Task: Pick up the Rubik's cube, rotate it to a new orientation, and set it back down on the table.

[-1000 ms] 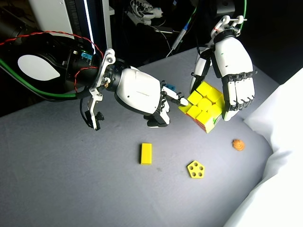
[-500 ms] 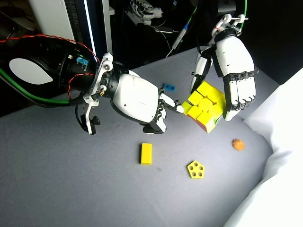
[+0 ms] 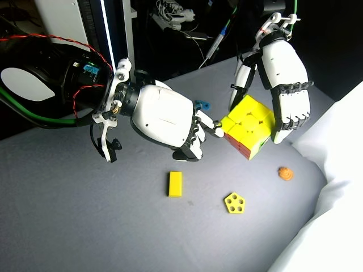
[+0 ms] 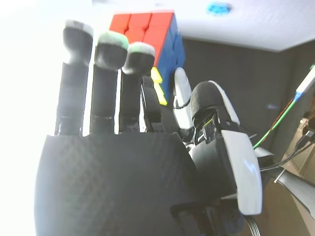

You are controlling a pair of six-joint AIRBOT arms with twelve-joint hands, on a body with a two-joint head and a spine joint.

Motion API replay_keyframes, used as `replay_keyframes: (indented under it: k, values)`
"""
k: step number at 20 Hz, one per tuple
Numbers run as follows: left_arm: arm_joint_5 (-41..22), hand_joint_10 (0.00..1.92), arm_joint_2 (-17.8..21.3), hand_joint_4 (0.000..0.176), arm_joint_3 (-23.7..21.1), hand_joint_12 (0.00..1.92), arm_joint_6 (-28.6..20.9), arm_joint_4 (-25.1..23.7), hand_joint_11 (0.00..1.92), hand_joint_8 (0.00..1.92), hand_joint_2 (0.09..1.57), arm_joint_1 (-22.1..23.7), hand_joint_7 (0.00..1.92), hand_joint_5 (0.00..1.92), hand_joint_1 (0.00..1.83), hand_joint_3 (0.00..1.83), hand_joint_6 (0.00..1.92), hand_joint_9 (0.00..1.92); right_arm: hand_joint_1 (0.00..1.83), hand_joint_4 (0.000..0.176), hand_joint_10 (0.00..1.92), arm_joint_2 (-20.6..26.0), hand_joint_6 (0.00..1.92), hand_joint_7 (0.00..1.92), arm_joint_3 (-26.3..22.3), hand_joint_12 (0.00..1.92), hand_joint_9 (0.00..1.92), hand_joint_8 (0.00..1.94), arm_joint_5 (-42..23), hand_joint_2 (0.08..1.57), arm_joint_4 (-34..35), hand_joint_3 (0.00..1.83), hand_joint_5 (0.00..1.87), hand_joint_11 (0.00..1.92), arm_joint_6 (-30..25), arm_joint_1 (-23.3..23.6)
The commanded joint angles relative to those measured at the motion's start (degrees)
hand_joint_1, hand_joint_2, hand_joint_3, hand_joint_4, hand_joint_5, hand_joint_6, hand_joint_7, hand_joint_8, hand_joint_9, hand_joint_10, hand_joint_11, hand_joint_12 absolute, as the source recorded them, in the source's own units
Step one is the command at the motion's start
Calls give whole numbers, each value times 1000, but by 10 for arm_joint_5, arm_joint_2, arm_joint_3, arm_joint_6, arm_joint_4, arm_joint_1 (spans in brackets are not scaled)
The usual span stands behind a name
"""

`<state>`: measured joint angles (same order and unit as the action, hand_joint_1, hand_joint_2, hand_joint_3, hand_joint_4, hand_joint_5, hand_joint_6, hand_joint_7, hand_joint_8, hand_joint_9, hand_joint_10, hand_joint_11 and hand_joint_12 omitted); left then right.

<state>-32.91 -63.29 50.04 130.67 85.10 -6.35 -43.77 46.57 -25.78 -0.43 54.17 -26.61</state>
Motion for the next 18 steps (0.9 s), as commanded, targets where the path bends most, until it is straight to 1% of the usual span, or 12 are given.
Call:
replay_keyframes:
  k: [1,2,3,5,6,8,9,12,14,16,17,18]
  values:
    - [-13,1461,6,0,0,1655,-5,-35,204,1381,1109,14,286,385,1203,0,961,289,0,0,1921,6,5,732,1,1921,877,1941,-68,1386,5,0,224,695,-4,7]
    - [-13,1452,7,0,0,1664,-5,-34,206,1363,1102,14,306,405,1213,0,936,300,0,0,1921,8,4,739,1,1921,877,1941,-66,1386,5,0,223,666,-5,9]
    - [-13,1470,8,0,0,1660,-5,-34,216,1395,1112,14,291,382,1198,1,983,298,0,0,1921,9,4,737,1,1921,859,1941,-62,1384,5,0,224,646,-7,13]
    - [-13,1462,9,0,0,1640,-5,-34,220,1355,1106,15,308,420,1204,1,898,306,0,0,1921,9,3,741,1,1921,867,1941,-42,1384,5,0,224,691,-9,19]
    - [-13,1439,9,0,0,1626,-5,-33,216,1344,1101,15,311,419,1177,0,899,309,0,0,1921,8,3,713,0,1921,839,1941,-41,1386,5,0,218,669,-10,19]
    - [-13,1452,10,0,1,1638,-5,-33,206,1372,1106,15,309,404,1196,2,951,304,0,0,1921,3,2,709,0,1921,847,1941,-42,1390,5,1,216,664,-9,20]
    - [-13,1465,11,0,0,1655,-5,-33,200,1375,1103,16,296,405,1217,0,933,290,0,0,1921,-1,2,697,0,1921,830,1941,-42,1389,4,1,211,628,-8,20]
    - [-13,1459,11,0,0,1643,-5,-29,221,1369,1099,16,322,464,1208,0,845,311,0,0,1921,-5,11,709,-7,1921,844,1941,-41,1388,1,0,235,652,-3,21]
    - [-13,1474,11,0,0,1663,-5,-29,185,1389,1105,16,291,424,1178,2,876,280,0,0,1921,-5,11,716,-13,1921,855,1941,-36,1379,1,0,237,688,-1,21]
    - [-13,1438,11,0,-1,1639,-5,-26,213,1344,1121,16,329,433,1208,3,919,312,0,0,1921,-9,11,723,-16,1921,856,1941,-35,1382,0,0,239,690,3,20]
    - [-13,1458,11,0,-1,1649,-5,-26,204,1378,1123,16,305,403,1187,2,974,297,0,0,1921,-11,11,728,-16,1921,864,1933,-33,1382,0,0,243,692,3,20]
    - [-14,1462,11,0,-1,1642,-5,-26,213,1376,1117,17,306,404,1200,0,957,298,0,0,1921,-14,9,748,-16,1921,877,1939,-30,1381,0,0,238,708,4,20]
